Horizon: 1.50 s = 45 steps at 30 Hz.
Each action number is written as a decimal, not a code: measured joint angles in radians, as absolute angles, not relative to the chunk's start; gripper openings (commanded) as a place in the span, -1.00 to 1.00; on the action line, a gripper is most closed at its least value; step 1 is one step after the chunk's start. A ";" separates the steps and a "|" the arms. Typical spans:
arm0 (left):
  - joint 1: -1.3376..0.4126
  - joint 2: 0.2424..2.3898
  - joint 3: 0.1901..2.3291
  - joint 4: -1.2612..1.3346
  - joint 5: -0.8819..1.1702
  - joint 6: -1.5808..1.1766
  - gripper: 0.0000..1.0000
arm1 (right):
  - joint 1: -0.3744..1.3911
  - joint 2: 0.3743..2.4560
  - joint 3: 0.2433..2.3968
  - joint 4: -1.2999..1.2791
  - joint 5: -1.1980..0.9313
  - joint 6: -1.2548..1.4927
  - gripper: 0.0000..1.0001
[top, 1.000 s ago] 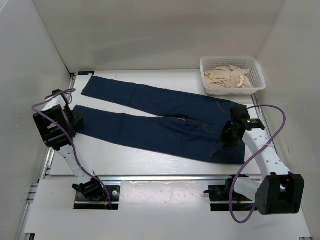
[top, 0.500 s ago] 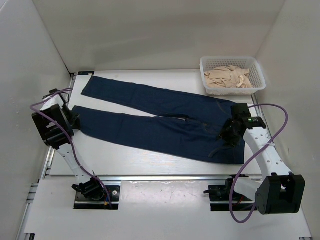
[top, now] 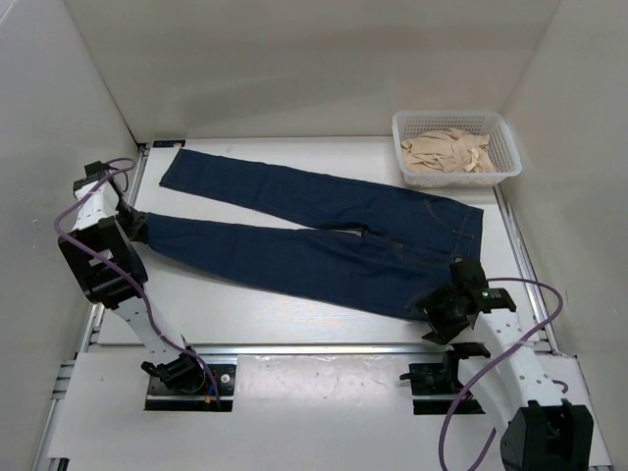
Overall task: Fold and stack the trousers
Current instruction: Fold the trousers
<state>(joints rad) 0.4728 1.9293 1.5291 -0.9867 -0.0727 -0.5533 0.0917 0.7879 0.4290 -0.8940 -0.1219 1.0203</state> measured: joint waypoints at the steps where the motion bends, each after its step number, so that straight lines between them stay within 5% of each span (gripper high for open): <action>1: 0.471 1.915 1.531 -0.987 -0.074 -0.553 -0.79 | 0.091 0.782 0.422 -0.887 -0.123 1.038 0.35; 13: 0.461 1.909 1.531 -0.987 -0.072 -0.550 -0.79 | 0.083 0.883 0.421 -0.758 0.006 1.122 -0.04; 16: 0.461 1.909 1.531 -0.987 -0.072 -0.550 -0.79 | 0.080 0.954 0.429 -0.722 0.028 1.122 -0.40; 17: 0.461 1.909 1.531 -0.987 -0.072 -0.551 -0.79 | 0.080 0.975 0.436 -0.711 0.034 1.116 -0.84; 18: 0.461 1.909 1.531 -0.987 -0.072 -0.551 -0.79 | 0.080 0.991 0.441 -0.698 0.045 1.101 -1.00; 23: 0.461 1.909 1.531 -0.996 -0.072 -0.551 -0.79 | 0.080 1.020 0.528 -0.743 0.103 1.047 -1.00; 33: 0.480 1.765 1.494 -1.048 -0.075 -0.558 -0.79 | 0.080 0.730 0.796 -0.996 0.179 0.960 -1.00; 45: 0.361 1.909 2.053 -1.223 -0.082 -0.517 -0.79 | 0.092 1.003 1.214 -1.039 0.287 0.879 -1.00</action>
<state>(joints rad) 0.3614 1.9091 2.0533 -1.2228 -0.0822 -0.5171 0.0921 1.0031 1.2140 -1.0389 0.2871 0.8795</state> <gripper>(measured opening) 0.128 0.008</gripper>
